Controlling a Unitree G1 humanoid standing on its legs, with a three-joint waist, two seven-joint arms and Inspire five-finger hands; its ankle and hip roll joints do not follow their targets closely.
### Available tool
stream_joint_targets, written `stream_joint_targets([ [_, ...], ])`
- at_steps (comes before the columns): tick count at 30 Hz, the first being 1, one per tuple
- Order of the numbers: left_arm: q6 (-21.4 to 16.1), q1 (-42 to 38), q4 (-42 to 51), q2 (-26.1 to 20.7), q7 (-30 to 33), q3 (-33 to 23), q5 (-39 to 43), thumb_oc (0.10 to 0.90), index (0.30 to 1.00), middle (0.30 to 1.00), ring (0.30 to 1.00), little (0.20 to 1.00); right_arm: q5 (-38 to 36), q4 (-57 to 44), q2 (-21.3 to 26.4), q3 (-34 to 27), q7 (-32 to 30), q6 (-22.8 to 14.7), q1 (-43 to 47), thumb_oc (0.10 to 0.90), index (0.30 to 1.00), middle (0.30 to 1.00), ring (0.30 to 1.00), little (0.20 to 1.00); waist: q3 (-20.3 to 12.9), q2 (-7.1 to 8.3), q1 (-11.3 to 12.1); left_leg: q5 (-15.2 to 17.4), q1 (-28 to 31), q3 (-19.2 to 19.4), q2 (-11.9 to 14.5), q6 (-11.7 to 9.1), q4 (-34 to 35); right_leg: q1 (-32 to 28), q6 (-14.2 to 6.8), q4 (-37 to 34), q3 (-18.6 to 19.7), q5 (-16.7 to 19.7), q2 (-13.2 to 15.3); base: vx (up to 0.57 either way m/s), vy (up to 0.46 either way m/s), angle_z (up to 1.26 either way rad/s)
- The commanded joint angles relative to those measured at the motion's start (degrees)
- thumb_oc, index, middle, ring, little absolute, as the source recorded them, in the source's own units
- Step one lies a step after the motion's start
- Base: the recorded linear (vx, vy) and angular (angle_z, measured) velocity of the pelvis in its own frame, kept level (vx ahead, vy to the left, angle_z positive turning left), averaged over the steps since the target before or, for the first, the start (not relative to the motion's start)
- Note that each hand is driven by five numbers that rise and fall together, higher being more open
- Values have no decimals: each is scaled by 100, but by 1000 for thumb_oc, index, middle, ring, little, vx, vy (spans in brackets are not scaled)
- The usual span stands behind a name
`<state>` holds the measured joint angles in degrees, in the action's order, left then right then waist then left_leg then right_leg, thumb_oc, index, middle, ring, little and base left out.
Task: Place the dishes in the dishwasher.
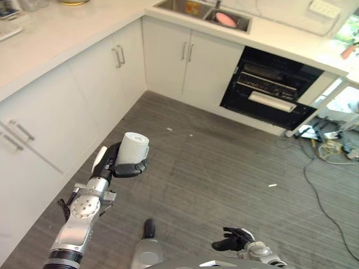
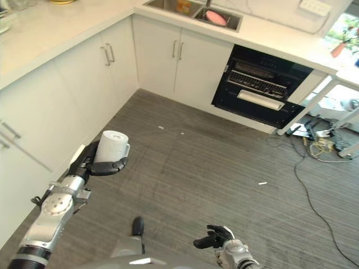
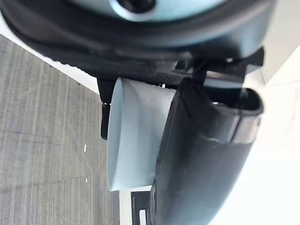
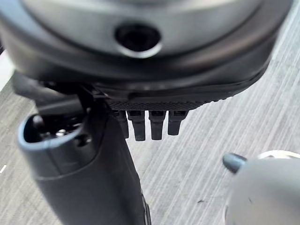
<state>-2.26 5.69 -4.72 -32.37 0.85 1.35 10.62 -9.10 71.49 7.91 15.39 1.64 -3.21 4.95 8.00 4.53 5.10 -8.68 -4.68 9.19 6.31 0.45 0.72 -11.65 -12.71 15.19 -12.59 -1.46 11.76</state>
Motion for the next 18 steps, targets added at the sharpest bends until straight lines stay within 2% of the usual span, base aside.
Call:
stream_joint_targets([
  [1,-650,-165,1137,-200,86,-112,-80,400,300,300,300,300,-288,-329,282,-265,26,-179,214,800,900,900,900,900,-210,-261,-67,388,-597,-20,147,-86,-582,964,9,1559,-59,408,-420,249,395,25],
  [2,-642,-185,1160,-219,102,-122,-120,400,300,300,300,300,-316,-434,260,-297,32,-187,235,800,900,900,900,900,-199,-340,-106,469,-428,72,144,-1,-551,1251,-84,1993,-203,602,-345,362,507,-3],
  [3,-633,-205,1177,-207,104,-114,-142,400,300,300,300,300,-350,-573,261,-327,22,-205,270,800,900,900,900,900,-215,-411,-139,502,-258,135,127,39,-456,1481,-73,2128,-369,699,-309,355,359,-20],
  [4,-648,-227,1181,-177,141,-115,-149,400,300,300,300,300,-367,-855,312,-324,2,-233,292,800,900,900,900,900,-211,-388,-212,628,-5,192,-27,61,-335,1653,-11,1945,-549,567,-205,392,312,-38],
  [7,-729,-183,1330,-105,63,-110,-120,400,300,300,300,300,-336,-1883,564,-277,-45,-324,268,800,900,900,900,900,-180,-339,-338,903,483,274,-325,54,-161,1909,221,484,-887,235,-175,412,166,-47],
  [8,-744,-193,1337,-97,52,-118,-91,400,300,300,300,300,-272,-2161,640,-233,-58,-355,274,800,900,900,900,900,-187,-291,-333,1004,617,320,-371,28,-116,1974,275,-91,-1093,207,-92,395,33,-11],
  [9,-746,-220,1326,-80,46,-130,-88,400,300,300,300,300,-194,-2464,710,-200,-65,-347,260,800,900,900,900,900,-180,-281,-351,1100,773,380,-362,-23,-53,2022,303,-685,-1306,326,-61,458,12,11],
  [11,-740,-423,1208,-7,44,-132,-119,400,300,300,300,300,-91,-3065,819,-182,-73,-355,312,800,900,900,900,900,-167,-300,-368,1389,1109,450,-257,-165,39,2291,166,-1471,-1690,456,145,434,17,-22],
  [13,-746,-523,1185,62,-9,-141,-174,400,300,300,300,300,-29,-3458,906,-199,-80,-392,372,800,900,900,900,900,-145,-296,-367,1530,1290,611,-261,-204,-20,2457,181,-1749,-2073,559,341,360,53,-12],
  [15,-769,-564,1143,173,-124,-133,-209,400,300,300,300,300,-77,-4052,1029,-289,-19,-461,231,800,900,900,900,900,-223,-200,-385,2032,1573,630,-475,-160,-256,2169,202,-1866,-2207,684,312,577,115,-32],
  [16,-783,-578,1104,198,-126,-88,-195,400,300,300,300,300,-84,-4215,1076,-336,-10,-525,186,800,900,900,900,900,-278,-148,-448,2199,1666,543,-534,-167,-450,2102,240,-1765,-2118,755,298,655,93,-60],
  [17,-802,-615,1054,248,-128,-11,-201,400,300,300,300,300,-120,-4430,1124,-392,-4,-592,140,800,900,900,900,900,-305,-124,-540,2260,1695,471,-498,-228,-880,2027,266,-1670,-1969,765,233,438,35,-32],
  [18,-813,-625,1036,257,-124,6,-205,400,300,300,300,300,-123,-4466,1137,-403,-1,-580,109,800,900,900,900,900,-296,-143,-544,2320,1658,457,-466,-240,-989,2010,265,-1661,-1983,750,223,718,-43,50],
])
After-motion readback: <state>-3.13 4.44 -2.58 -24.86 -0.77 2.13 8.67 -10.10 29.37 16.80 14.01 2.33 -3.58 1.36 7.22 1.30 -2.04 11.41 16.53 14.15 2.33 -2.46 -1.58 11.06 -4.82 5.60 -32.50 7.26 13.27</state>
